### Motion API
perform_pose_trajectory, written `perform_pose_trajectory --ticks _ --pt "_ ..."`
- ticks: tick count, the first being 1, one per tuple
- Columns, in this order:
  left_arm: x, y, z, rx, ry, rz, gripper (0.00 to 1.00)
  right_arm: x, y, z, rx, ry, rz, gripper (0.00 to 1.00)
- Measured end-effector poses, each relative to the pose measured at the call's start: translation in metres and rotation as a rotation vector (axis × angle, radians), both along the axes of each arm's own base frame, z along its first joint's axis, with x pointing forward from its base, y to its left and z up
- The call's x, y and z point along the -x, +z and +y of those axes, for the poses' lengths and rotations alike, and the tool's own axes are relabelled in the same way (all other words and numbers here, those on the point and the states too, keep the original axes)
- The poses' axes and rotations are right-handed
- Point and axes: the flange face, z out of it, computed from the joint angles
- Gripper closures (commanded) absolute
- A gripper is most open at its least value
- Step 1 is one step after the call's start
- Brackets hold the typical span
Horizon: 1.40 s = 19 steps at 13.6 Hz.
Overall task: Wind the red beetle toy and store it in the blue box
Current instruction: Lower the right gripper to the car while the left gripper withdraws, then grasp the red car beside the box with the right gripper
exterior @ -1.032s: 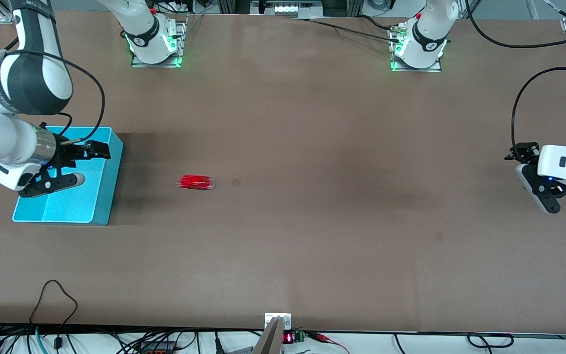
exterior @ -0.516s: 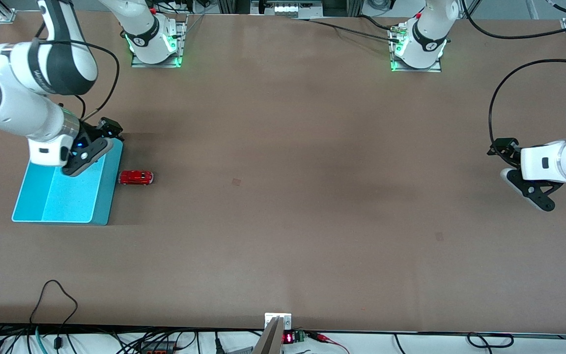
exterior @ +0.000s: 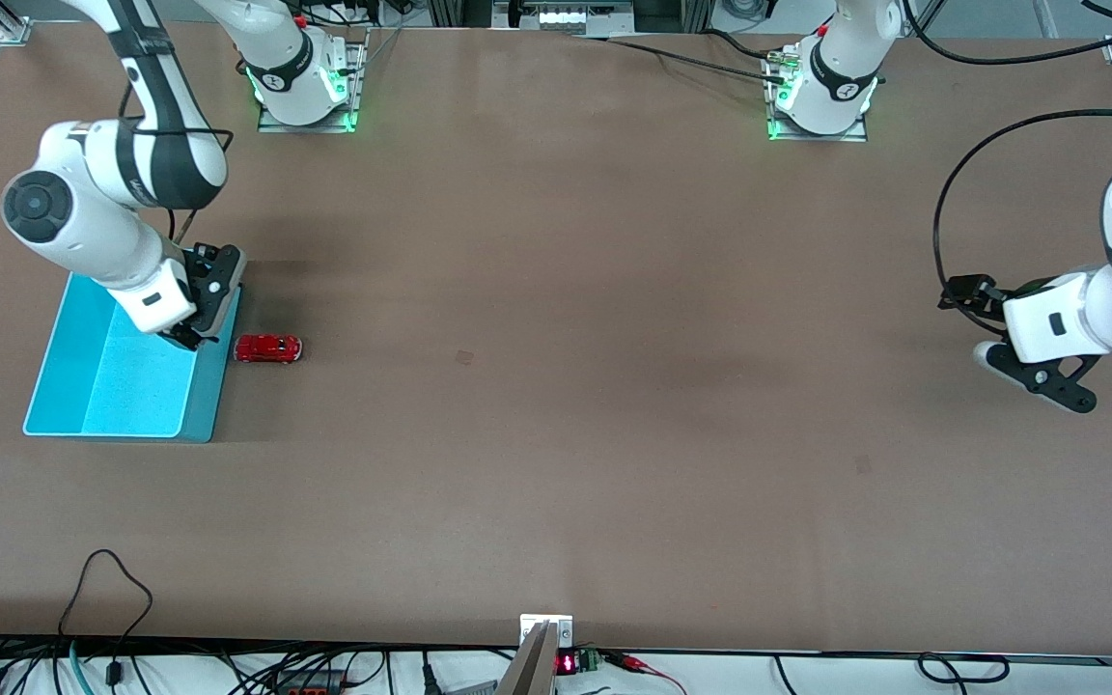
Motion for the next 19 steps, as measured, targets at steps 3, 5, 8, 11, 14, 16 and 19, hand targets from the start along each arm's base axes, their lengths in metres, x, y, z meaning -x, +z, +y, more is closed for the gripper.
perform_pose_trajectory --ticks 3,5,8,11,14,16,19 --pt "-0.001 0.007 -0.007 -0.002 0.007 -0.009 0.0 -0.004 -0.033 0.002 -0.007 0.074 -0.022 0.0" --pt "-0.006 0.027 -0.006 -0.001 0.011 -0.053 0.0 -0.006 -0.053 0.004 -0.014 0.101 -0.033 0.0" --pt "-0.004 0.047 -0.024 0.0 -0.016 -0.068 0.0 -0.006 -0.076 0.006 -0.022 0.113 -0.032 0.0" --pt "0.002 0.051 -0.056 -0.001 -0.033 -0.048 0.0 -0.005 -0.093 0.008 -0.029 0.116 -0.03 0.0" --pt "0.007 0.056 -0.071 -0.014 0.004 -0.044 0.0 0.0 -0.111 0.009 -0.036 0.117 -0.041 0.0" --pt "0.009 0.056 -0.076 -0.019 0.014 -0.034 0.0 0.0 -0.116 0.009 -0.038 0.118 -0.046 0.12" --pt "0.01 0.056 -0.077 -0.023 0.023 -0.027 0.0 0.0 -0.117 0.009 -0.039 0.12 -0.049 0.59"
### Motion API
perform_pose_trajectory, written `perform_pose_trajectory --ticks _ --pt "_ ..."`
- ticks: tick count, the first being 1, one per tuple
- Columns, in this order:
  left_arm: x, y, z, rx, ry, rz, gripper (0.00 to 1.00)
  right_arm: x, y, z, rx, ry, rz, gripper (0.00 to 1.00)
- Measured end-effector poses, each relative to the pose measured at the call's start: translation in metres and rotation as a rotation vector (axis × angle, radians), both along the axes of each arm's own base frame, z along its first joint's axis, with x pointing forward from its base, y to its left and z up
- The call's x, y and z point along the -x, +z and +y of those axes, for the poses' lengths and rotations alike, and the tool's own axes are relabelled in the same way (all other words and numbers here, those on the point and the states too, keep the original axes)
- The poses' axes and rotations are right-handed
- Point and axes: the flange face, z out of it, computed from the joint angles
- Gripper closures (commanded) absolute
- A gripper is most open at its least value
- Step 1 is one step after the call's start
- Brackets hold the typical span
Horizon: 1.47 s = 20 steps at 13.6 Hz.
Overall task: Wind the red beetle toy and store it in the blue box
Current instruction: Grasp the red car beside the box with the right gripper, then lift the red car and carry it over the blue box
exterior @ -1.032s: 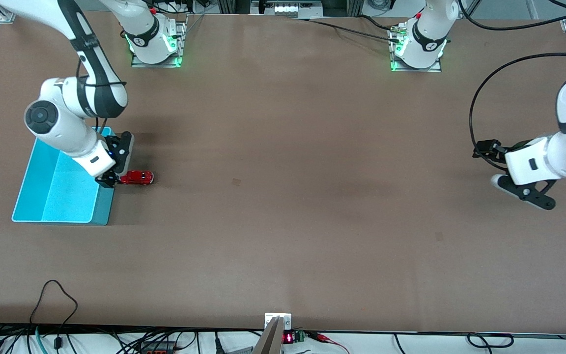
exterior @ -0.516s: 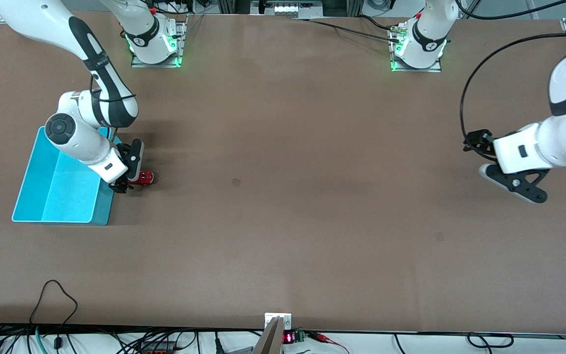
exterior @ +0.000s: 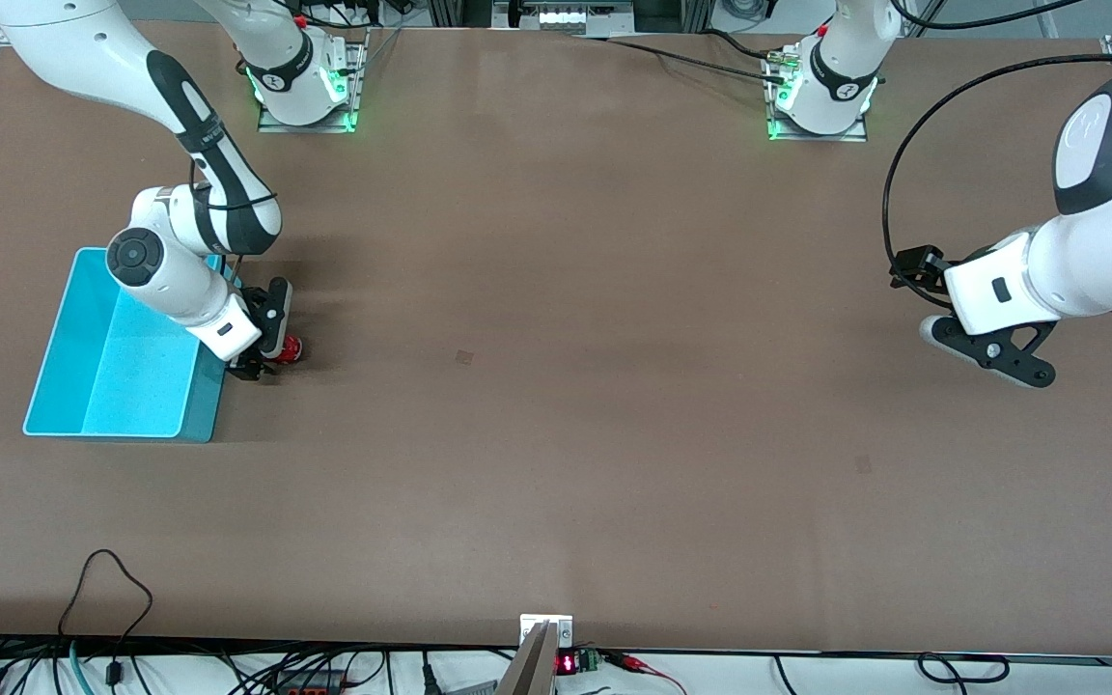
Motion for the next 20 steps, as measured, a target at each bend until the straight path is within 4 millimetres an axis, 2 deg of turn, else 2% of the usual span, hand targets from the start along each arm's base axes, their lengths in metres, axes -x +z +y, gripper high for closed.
perform_pose_trajectory --ticks 2,3,5,7,10,12,14,16,17,20 --pt "0.0 0.004 -0.006 0.001 -0.001 -0.008 0.0 0.0 0.0 0.0 0.0 0.001 -0.003 0.94" --pt "0.0 0.011 -0.012 0.001 0.006 -0.024 0.0 -0.001 0.002 0.0 0.0 0.001 -0.005 1.0" --pt "-0.001 0.03 -0.02 -0.013 0.074 -0.058 0.0 -0.002 0.003 0.001 -0.001 0.001 -0.009 1.0" --pt "0.004 0.037 -0.019 -0.045 0.178 -0.044 0.0 -0.007 0.008 0.004 -0.004 -0.003 -0.026 1.0" --pt "0.005 0.043 -0.019 -0.068 0.264 -0.055 0.0 -0.029 0.032 0.019 -0.015 -0.134 -0.053 1.0" --pt "0.02 0.054 -0.023 -0.117 0.329 -0.074 0.0 -0.054 0.071 0.037 -0.008 -0.245 -0.025 1.0" --pt "0.048 0.065 -0.029 -0.151 0.399 -0.141 0.0 -0.077 0.126 0.04 0.005 -0.364 -0.008 1.0" --pt "0.075 0.07 -0.023 -0.139 0.44 -0.239 0.0 -0.086 0.171 0.023 0.013 -0.53 -0.027 1.0" --pt "0.086 0.071 -0.015 -0.125 0.458 -0.258 0.0 -0.086 0.185 0.008 0.018 -0.633 -0.035 1.0" --pt "0.096 0.077 -0.011 -0.094 0.476 -0.274 0.0 -0.08 0.2 -0.053 0.046 -0.977 -0.034 1.0"
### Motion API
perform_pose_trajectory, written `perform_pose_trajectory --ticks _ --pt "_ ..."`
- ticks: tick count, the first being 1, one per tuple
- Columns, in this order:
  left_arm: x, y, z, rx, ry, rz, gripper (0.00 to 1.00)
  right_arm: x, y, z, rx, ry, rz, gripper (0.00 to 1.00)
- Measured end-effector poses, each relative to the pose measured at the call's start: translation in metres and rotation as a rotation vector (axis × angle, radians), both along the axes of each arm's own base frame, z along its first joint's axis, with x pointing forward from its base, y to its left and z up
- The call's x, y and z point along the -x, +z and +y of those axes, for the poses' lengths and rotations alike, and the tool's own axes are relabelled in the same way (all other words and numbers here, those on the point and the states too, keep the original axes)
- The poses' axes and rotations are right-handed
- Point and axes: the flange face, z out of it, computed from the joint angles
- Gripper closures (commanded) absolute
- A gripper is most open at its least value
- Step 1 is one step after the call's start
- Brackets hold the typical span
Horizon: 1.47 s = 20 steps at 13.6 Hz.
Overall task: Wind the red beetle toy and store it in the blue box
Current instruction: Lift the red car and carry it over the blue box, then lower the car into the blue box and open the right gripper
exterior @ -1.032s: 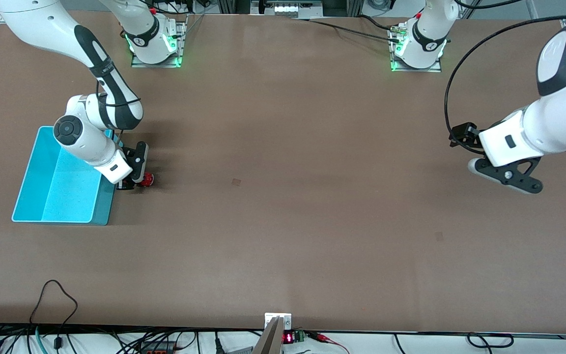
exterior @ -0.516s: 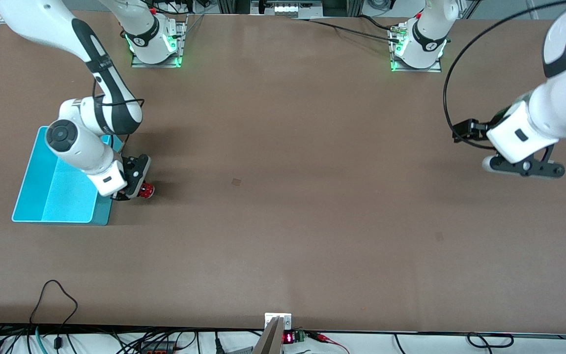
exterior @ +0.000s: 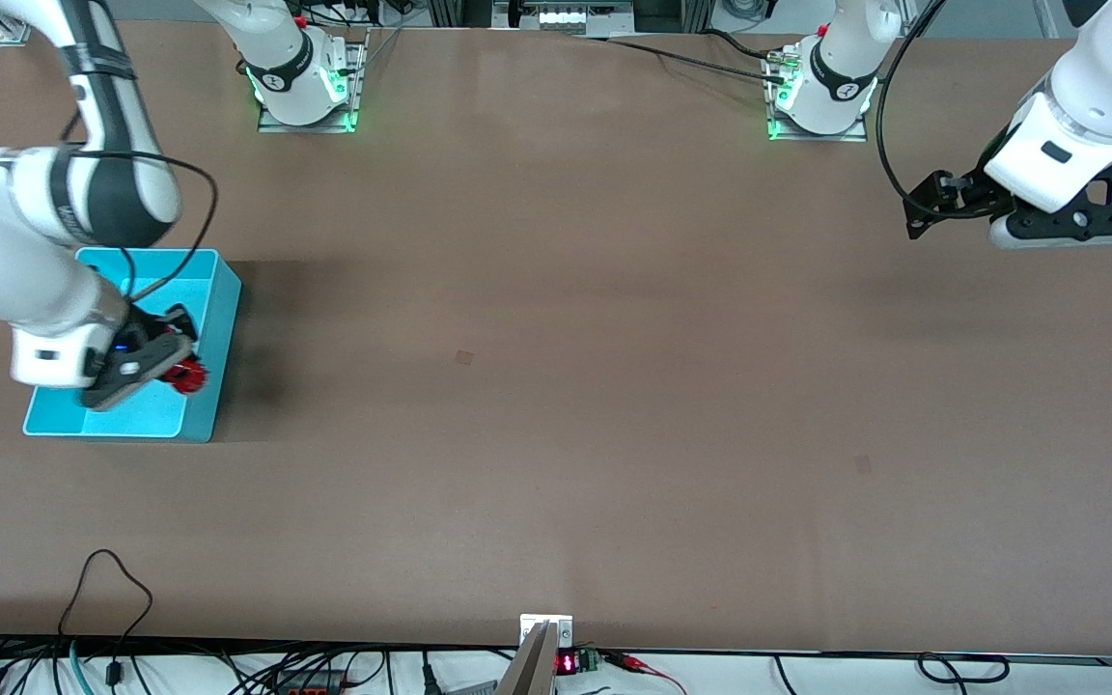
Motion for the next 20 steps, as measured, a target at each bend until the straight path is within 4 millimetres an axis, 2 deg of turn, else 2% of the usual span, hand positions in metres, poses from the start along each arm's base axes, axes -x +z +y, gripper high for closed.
perform_pose_trajectory --ticks 3,5,6,8,10,12,14,17,18,19,20 --pt "0.001 0.001 -0.003 0.0 -0.006 0.002 0.0 0.014 -0.009 -0.07 0.027 -0.27 0.04 1.0" --pt "0.003 0.0 -0.004 -0.002 -0.008 0.02 0.0 0.028 -0.031 -0.108 0.044 -0.407 0.079 1.0" --pt "0.004 -0.001 -0.005 -0.003 -0.01 0.022 0.0 0.034 -0.048 -0.119 0.05 -0.454 0.099 1.0" --pt "0.004 -0.001 -0.006 -0.003 -0.012 0.022 0.0 0.045 -0.087 -0.125 0.057 -0.511 0.1 1.0" --pt "0.004 -0.001 -0.009 -0.003 -0.016 0.022 0.0 0.059 -0.124 -0.122 0.059 -0.552 0.101 1.0" --pt "0.005 -0.001 -0.012 -0.003 -0.022 0.022 0.0 0.073 -0.145 -0.119 0.059 -0.581 0.106 0.98" --pt "0.005 -0.001 -0.015 -0.002 -0.028 0.022 0.0 0.084 -0.159 -0.117 0.055 -0.583 0.089 0.84" --pt "0.006 -0.001 -0.02 -0.003 -0.037 0.022 0.0 0.094 -0.177 -0.115 0.054 -0.579 0.081 0.53" --pt "0.006 -0.001 -0.021 -0.003 -0.038 0.021 0.0 0.094 -0.178 -0.115 0.054 -0.578 0.081 0.46" --pt "0.006 0.0 -0.021 -0.003 -0.039 0.021 0.0 0.093 -0.177 -0.115 0.055 -0.575 0.077 0.22" --pt "0.006 0.0 -0.021 -0.003 -0.039 0.021 0.0 0.092 -0.176 -0.115 0.056 -0.573 0.072 0.04"
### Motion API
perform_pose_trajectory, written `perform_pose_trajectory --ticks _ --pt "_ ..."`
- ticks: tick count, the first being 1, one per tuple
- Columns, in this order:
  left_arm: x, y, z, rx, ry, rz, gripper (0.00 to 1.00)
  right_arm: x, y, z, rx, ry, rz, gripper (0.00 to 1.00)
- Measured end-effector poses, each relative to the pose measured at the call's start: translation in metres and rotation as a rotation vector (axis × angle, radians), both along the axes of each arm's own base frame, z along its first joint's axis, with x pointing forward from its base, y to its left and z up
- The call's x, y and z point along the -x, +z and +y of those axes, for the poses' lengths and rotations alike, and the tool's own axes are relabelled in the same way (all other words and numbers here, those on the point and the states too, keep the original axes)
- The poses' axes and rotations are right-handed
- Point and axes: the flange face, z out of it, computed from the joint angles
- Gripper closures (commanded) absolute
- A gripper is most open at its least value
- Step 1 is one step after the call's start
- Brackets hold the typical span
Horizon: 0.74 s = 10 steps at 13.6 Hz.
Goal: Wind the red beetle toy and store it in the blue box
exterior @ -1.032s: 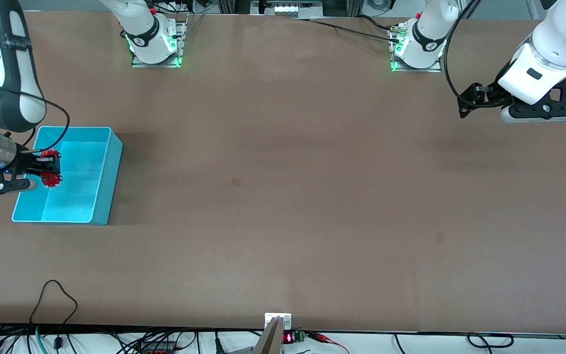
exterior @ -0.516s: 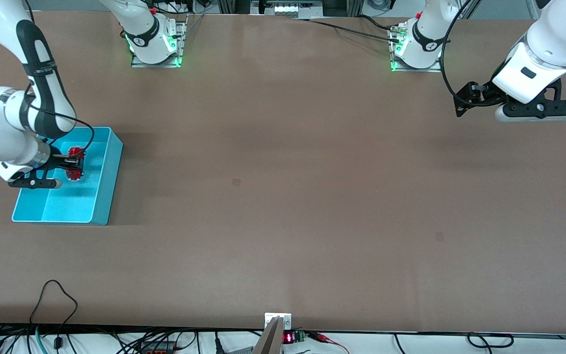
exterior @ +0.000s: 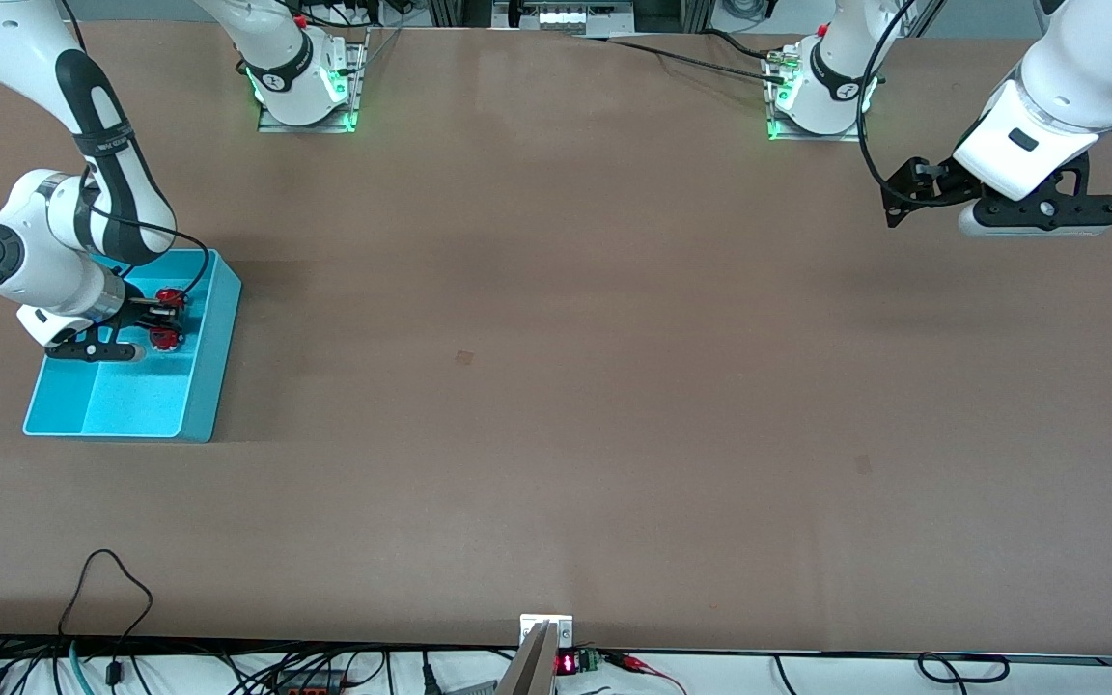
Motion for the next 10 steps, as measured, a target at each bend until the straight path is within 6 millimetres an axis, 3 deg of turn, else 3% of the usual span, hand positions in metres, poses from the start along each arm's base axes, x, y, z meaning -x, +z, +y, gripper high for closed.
perform_pose_trajectory --ticks 3,5,7,10 --pt "0.0 0.003 0.0 0.001 0.0 -0.006 0.0 -0.006 0.016 0.0 0.004 0.005 -0.03 0.0" --pt "-0.001 0.006 0.0 0.002 0.0 -0.012 0.0 -0.01 0.04 0.0 0.002 0.004 -0.033 0.0" --pt "-0.001 0.006 0.0 0.002 0.0 -0.012 0.0 -0.02 0.088 0.0 -0.004 -0.003 -0.018 0.0" --pt "-0.001 0.006 0.0 0.002 -0.001 -0.012 0.0 -0.039 0.187 0.019 -0.015 0.019 -0.023 0.0"
